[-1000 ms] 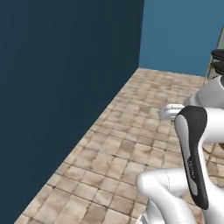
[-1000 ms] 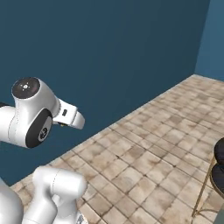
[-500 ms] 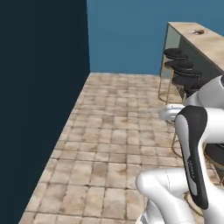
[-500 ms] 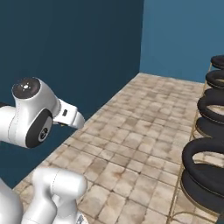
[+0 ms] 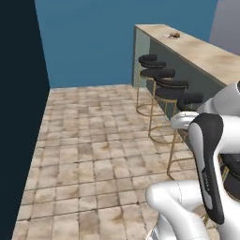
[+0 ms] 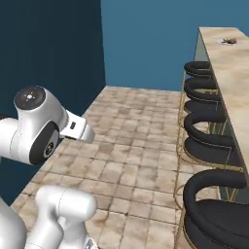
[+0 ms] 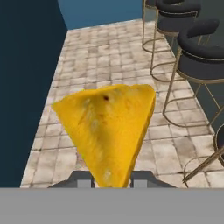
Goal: Take the cheese, chicken drumstick, and mushroom from the fridge and place them on the plate on the dining counter to create an appetizer plate.
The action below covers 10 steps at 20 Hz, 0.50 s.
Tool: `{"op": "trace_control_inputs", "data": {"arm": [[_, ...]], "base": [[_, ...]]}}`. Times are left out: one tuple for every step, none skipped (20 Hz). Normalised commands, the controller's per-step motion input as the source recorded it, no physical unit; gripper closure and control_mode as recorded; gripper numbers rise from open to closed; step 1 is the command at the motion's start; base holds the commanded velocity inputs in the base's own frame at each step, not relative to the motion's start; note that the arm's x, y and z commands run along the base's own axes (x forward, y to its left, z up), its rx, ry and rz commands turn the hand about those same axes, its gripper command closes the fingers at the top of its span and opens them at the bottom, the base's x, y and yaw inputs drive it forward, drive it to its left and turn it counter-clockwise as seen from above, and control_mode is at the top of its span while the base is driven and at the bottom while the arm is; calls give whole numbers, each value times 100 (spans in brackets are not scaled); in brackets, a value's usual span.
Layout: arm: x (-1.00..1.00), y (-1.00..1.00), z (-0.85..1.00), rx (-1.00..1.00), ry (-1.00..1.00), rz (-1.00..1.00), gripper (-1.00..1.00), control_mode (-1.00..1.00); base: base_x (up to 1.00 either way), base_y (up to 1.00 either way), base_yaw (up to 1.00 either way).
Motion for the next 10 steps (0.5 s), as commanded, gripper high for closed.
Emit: {"op": "trace_control_inputs", "data": {"arm": [[0, 0, 0, 0, 0, 0, 100, 100], [0, 0, 0, 0, 0, 0, 100, 100], [0, 0, 0, 0, 0, 0, 100, 100], [0, 0, 0, 0, 0, 0, 100, 100], [0, 0, 0, 0, 0, 0, 100, 100], [0, 0, 0, 0, 0, 0, 100, 100], [0, 0, 0, 0, 0, 0, 100, 100], [0, 0, 0, 0, 0, 0, 100, 100], [0, 0, 0, 0, 0, 0, 100, 100], [0, 0, 0, 0, 0, 0, 100, 100]], "base": [[100, 30, -44], [100, 31, -45], [100, 34, -45], [100, 39, -46], [100, 41, -46], [100, 43, -46], [100, 44, -46], [100, 48, -46], [100, 50, -46], [100, 53, -45]]}}
